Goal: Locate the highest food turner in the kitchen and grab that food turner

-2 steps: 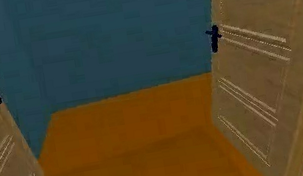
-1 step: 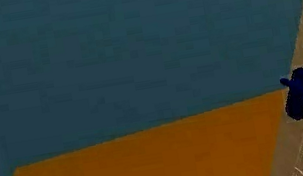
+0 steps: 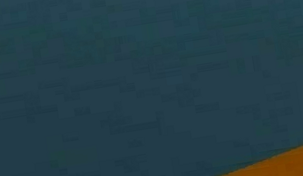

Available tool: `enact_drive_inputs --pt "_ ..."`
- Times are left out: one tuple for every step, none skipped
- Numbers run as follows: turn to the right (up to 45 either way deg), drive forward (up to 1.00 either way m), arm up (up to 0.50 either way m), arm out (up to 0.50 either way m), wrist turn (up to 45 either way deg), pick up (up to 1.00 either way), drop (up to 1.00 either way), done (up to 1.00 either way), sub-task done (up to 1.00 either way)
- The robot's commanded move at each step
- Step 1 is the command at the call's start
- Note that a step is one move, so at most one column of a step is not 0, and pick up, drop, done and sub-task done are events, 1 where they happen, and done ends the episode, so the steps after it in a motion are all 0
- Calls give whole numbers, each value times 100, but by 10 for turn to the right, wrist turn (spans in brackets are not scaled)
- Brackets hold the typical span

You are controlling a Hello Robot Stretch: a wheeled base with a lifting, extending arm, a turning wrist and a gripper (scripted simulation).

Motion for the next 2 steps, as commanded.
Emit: enact_drive_inputs --pt "210 0 0 0 0 0 0 0 0" --pt "0 50 0 0 0 0 0 0 0"
